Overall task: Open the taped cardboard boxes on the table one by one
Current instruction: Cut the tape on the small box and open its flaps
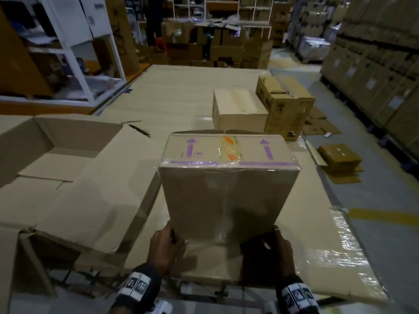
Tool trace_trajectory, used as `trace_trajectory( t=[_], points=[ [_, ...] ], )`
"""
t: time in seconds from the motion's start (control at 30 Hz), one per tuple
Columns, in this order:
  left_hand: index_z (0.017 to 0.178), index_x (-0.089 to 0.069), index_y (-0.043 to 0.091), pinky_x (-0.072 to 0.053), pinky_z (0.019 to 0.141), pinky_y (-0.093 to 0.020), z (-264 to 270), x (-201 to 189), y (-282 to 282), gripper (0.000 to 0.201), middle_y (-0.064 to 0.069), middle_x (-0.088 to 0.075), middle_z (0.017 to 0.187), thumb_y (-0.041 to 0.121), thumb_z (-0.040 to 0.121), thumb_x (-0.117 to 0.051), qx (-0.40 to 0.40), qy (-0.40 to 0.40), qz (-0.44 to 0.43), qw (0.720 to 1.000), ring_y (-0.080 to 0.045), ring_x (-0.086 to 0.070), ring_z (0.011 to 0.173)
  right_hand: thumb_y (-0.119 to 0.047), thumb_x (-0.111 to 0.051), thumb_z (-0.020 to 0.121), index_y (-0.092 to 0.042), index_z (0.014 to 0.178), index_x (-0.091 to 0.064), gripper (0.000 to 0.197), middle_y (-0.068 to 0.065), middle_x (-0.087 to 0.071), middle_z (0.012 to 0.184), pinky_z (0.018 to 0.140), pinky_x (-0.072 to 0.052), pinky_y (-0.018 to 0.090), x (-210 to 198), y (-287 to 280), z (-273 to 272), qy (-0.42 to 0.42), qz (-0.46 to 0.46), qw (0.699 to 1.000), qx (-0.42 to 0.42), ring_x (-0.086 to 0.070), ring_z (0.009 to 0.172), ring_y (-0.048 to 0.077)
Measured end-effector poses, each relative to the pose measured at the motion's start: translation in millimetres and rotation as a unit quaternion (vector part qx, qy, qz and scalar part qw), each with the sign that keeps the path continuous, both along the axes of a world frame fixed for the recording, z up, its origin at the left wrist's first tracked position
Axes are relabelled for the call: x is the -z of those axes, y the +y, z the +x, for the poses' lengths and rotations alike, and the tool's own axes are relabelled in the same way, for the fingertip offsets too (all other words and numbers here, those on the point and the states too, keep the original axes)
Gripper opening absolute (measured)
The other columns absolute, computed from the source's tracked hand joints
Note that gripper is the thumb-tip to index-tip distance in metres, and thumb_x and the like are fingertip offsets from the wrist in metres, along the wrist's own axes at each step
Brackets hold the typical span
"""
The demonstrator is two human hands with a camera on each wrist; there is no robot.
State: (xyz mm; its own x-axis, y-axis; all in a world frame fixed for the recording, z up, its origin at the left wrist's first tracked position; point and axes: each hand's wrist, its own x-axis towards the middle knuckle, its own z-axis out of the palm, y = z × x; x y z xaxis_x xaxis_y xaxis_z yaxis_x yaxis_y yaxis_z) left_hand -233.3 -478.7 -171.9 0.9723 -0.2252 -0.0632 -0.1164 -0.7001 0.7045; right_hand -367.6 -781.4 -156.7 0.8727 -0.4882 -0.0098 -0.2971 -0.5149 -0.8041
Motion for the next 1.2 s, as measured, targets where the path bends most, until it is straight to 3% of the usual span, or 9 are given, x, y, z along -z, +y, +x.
trace_trajectory(
  t=[0.17, 0.27, 0.33, 0.43, 0.53, 0.73, 0.83, 0.97, 1.2],
  points=[
    [0.127, -0.061, 0.024, -0.048, 0.064, -0.01, 12, -9, -6, 0.056, 0.008, -0.076, 0.105, 0.024, 0.077, -0.087, 0.011, 0.008, -0.007, 1.0, -0.005, -0.065, 0.082, -0.075, -0.077, 0.06, -0.043, 0.103, -0.06, 0.057, -0.021, -0.074, 0.084, 0.075, -0.061, 0.039, -2, -1, 7, -0.012, 0.018, 1.0, -0.001, -0.072, 0.083, 0.005],
    [0.121, -0.058, 0.04, -0.061, 0.082, -0.031, 11, -28, -6, 0.053, 0.021, -0.073, 0.105, 0.028, 0.077, -0.086, 0.007, 0.006, -0.088, 0.996, -0.005, -0.07, 0.094, -0.096, -0.052, 0.061, -0.044, 0.109, -0.063, 0.072, -0.026, -0.072, 0.088, 0.076, -0.06, 0.032, -18, -10, 10, -0.027, 0.0, 0.999, -0.023, -0.071, 0.086, 0.006],
    [0.129, -0.051, 0.053, -0.061, 0.087, -0.034, 9, -58, -8, 0.066, 0.03, -0.071, 0.108, 0.044, 0.074, -0.087, 0.002, -0.016, -0.153, 0.988, 0.001, -0.069, 0.1, -0.084, -0.063, 0.067, -0.037, 0.122, -0.063, 0.073, -0.031, -0.069, 0.102, 0.077, -0.055, 0.016, -48, -8, 13, -0.05, -0.004, 0.999, -0.014, -0.07, 0.098, 0.007],
    [0.15, -0.02, 0.06, -0.057, 0.092, -0.028, 7, -109, -16, 0.113, 0.027, -0.06, 0.135, 0.038, 0.066, -0.093, -0.022, -0.056, -0.24, 0.969, -0.003, -0.065, 0.115, -0.07, -0.074, 0.069, -0.033, 0.137, -0.054, 0.08, -0.016, -0.071, 0.116, 0.087, -0.058, 0.03, -88, -4, 16, -0.098, -0.038, 0.994, 0.019, -0.068, 0.108, 0.009],
    [0.153, 0.005, 0.059, -0.051, 0.09, -0.011, 9, -155, -20, 0.137, 0.029, -0.046, 0.143, 0.022, 0.066, -0.094, -0.019, -0.122, -0.213, 0.969, 0.015, -0.06, 0.109, -0.066, -0.074, 0.071, -0.032, 0.146, -0.043, 0.088, -0.012, -0.066, 0.125, 0.091, -0.058, 0.034, -130, 4, 22, -0.156, -0.051, 0.986, 0.027, -0.066, 0.11, 0.008],
    [0.155, -0.017, 0.055, -0.053, 0.101, -0.05, 26, -215, -18, 0.123, 0.014, -0.05, 0.15, 0.031, 0.063, -0.096, 0.055, -0.217, -0.069, 0.972, -0.015, -0.06, 0.124, -0.035, -0.087, 0.075, -0.048, 0.158, -0.004, 0.117, -0.029, -0.05, 0.129, 0.093, -0.051, 0.024, -192, 8, 43, -0.197, -0.079, 0.977, -0.01, -0.059, 0.108, -0.005],
    [0.15, -0.034, 0.054, -0.06, 0.09, -0.041, 40, -222, -16, 0.108, 0.011, -0.06, 0.142, 0.032, 0.064, -0.095, 0.081, -0.226, -0.038, 0.97, -0.013, -0.067, 0.106, -0.033, -0.086, 0.077, -0.056, 0.154, -0.002, 0.117, -0.027, -0.045, 0.139, 0.094, -0.052, 0.022, -204, 3, 53, -0.177, -0.11, 0.977, -0.046, -0.054, 0.111, -0.007],
    [0.148, -0.042, 0.05, -0.048, 0.074, -0.004, 46, -220, -17, 0.105, 0.01, -0.065, 0.135, 0.03, 0.061, -0.097, 0.086, -0.26, -0.03, 0.961, -0.003, -0.064, 0.093, -0.039, -0.085, 0.076, -0.059, 0.152, -0.012, 0.108, -0.001, -0.038, 0.152, 0.096, -0.056, 0.038, -199, 0, 61, -0.115, -0.176, 0.975, -0.076, -0.051, 0.121, 0.012],
    [0.149, -0.047, 0.036, -0.041, 0.081, 0.006, 22, -202, -3, 0.097, 0.016, -0.058, 0.13, 0.037, 0.063, -0.091, 0.105, -0.303, -0.066, 0.945, -0.005, -0.067, 0.097, -0.032, -0.088, 0.073, -0.037, 0.153, -0.035, 0.097, 0.011, -0.05, 0.147, 0.09, -0.059, 0.034, -165, 5, 38, -0.253, -0.235, 0.937, -0.054, -0.055, 0.123, 0.015]
  ],
)
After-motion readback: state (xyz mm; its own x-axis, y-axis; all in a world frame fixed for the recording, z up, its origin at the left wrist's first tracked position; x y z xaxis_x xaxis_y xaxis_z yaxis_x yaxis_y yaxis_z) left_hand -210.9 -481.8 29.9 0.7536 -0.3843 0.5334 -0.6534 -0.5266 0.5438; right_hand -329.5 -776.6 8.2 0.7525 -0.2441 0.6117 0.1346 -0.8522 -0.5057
